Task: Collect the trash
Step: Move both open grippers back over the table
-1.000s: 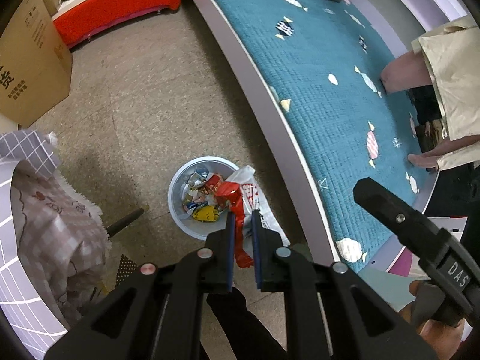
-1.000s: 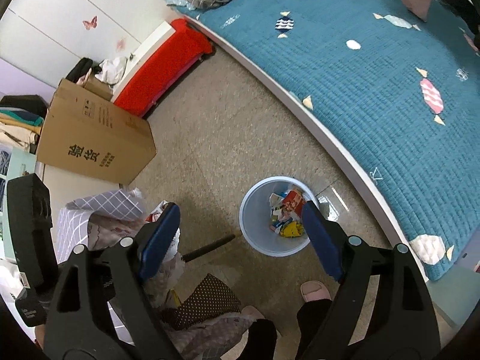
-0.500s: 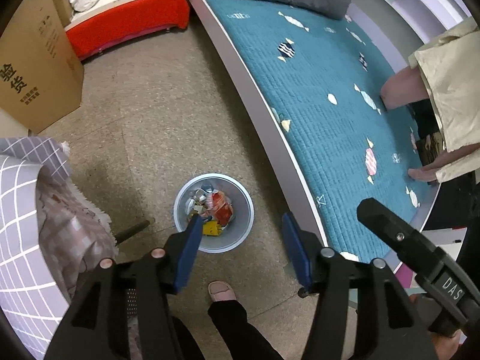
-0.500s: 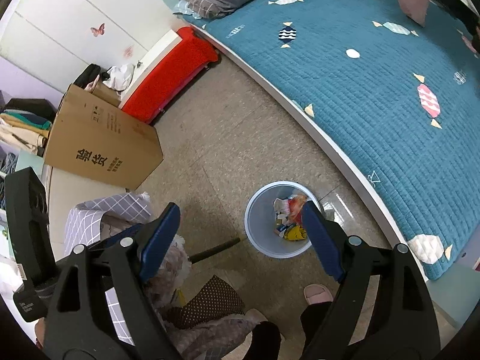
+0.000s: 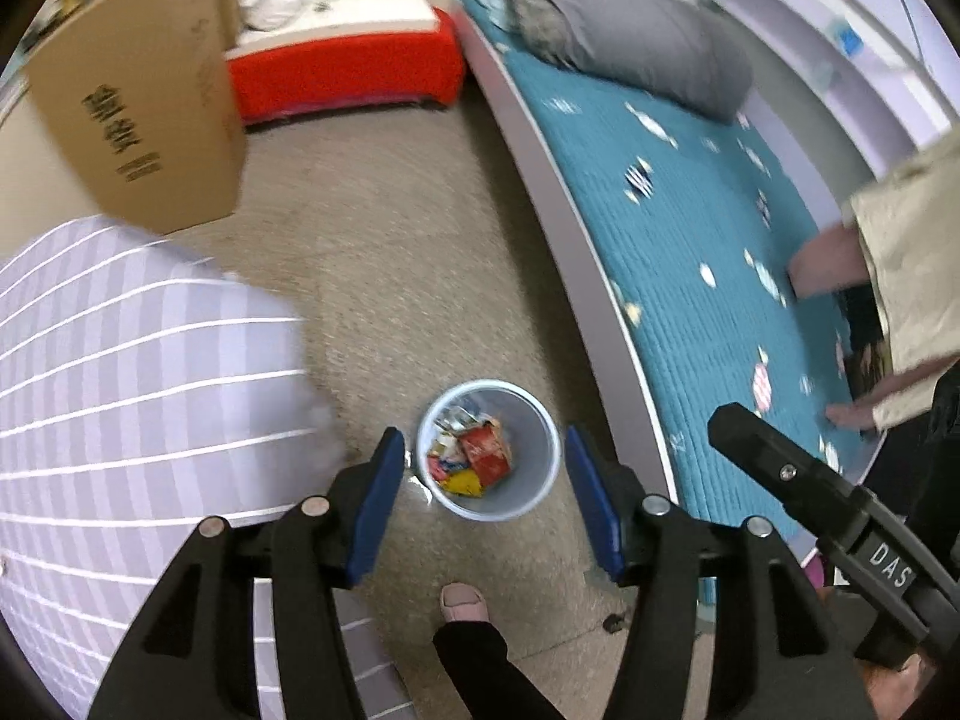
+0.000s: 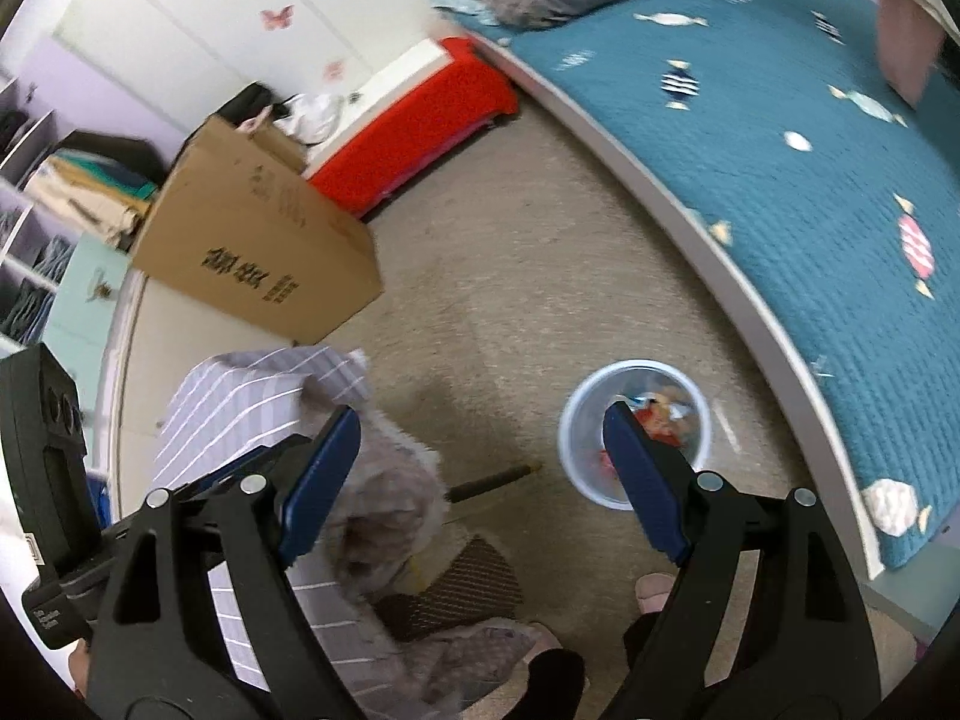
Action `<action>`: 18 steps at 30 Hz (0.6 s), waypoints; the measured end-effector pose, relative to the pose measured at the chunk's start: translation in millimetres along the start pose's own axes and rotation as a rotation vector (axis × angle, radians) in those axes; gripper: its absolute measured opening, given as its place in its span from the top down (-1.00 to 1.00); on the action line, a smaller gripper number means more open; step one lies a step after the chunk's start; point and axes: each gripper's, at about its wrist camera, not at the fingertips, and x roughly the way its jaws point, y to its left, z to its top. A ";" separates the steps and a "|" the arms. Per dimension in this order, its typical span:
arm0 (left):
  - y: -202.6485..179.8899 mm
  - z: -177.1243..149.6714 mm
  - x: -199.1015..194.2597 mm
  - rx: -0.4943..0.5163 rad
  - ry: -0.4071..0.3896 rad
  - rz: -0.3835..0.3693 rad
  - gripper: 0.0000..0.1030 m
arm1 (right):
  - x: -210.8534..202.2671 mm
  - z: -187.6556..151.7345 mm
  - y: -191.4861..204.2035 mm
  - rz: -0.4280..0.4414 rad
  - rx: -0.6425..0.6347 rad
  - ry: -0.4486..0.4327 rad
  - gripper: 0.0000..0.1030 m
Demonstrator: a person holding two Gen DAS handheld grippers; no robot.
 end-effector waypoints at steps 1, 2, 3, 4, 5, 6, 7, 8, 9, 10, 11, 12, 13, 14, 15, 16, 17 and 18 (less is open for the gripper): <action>14.2 -1.5 -9.5 -0.019 -0.015 0.007 -0.09 | 1.9 -3.2 15.8 0.012 -0.021 0.001 -0.59; 30.2 -3.6 -19.4 -0.040 -0.032 0.014 -0.09 | 3.6 -7.4 30.4 0.022 -0.037 -0.001 -0.59; 42.1 -5.7 -26.7 -0.056 -0.044 0.018 -0.09 | 5.9 -12.4 49.7 0.036 -0.059 -0.003 -0.59; 62.7 -9.4 -38.5 -0.082 -0.062 0.028 -0.09 | 8.7 -15.8 62.9 0.045 -0.077 -0.001 -0.59; 81.7 -12.8 -48.3 -0.105 -0.075 0.039 -0.09 | 11.4 -20.7 77.1 0.054 -0.095 0.001 -0.59; 93.5 -15.8 -54.8 -0.121 -0.084 0.048 -0.10 | 16.0 -28.5 98.0 0.068 -0.118 0.003 -0.59; 117.6 -21.4 -66.5 -0.150 -0.098 0.061 -0.10 | 20.4 -35.0 114.4 0.079 -0.137 0.009 -0.59; 135.9 -25.7 -75.1 -0.174 -0.108 0.073 -0.10 | 24.5 -39.5 127.0 0.086 -0.151 0.015 -0.59; 152.0 -30.4 -82.2 -0.194 -0.114 0.084 -0.10 | 31.1 -48.8 147.2 0.099 -0.172 0.025 -0.59; 169.2 -35.1 -89.1 -0.213 -0.121 0.098 -0.10 | 35.4 -54.9 159.5 0.108 -0.184 0.032 -0.59; 191.9 -42.0 -98.2 -0.238 -0.131 0.117 -0.10 | 42.4 -64.2 177.2 0.119 -0.202 0.045 -0.59; 207.0 -46.7 -103.7 -0.254 -0.135 0.132 -0.10 | 47.9 -71.1 189.5 0.125 -0.215 0.053 -0.59; 226.7 -51.9 -110.0 -0.278 -0.138 0.151 -0.10 | 56.7 -83.0 209.9 0.137 -0.235 0.069 -0.59; 251.0 -60.3 -117.7 -0.312 -0.141 0.167 -0.10 | 62.2 -88.8 221.1 0.145 -0.245 0.079 -0.59; 268.8 -66.5 -122.8 -0.336 -0.144 0.178 -0.10 | 68.4 -97.0 233.8 0.153 -0.258 0.091 -0.59; 288.0 -73.8 -128.4 -0.364 -0.144 0.198 -0.10 | 76.2 -107.9 250.6 0.162 -0.275 0.105 -0.59; 307.6 -81.8 -134.4 -0.390 -0.146 0.220 -0.10 | 82.0 -116.1 264.0 0.169 -0.289 0.116 -0.59; 324.2 -88.8 -138.5 -0.408 -0.147 0.231 -0.10 | 88.2 -124.3 276.8 0.179 -0.305 0.131 -0.59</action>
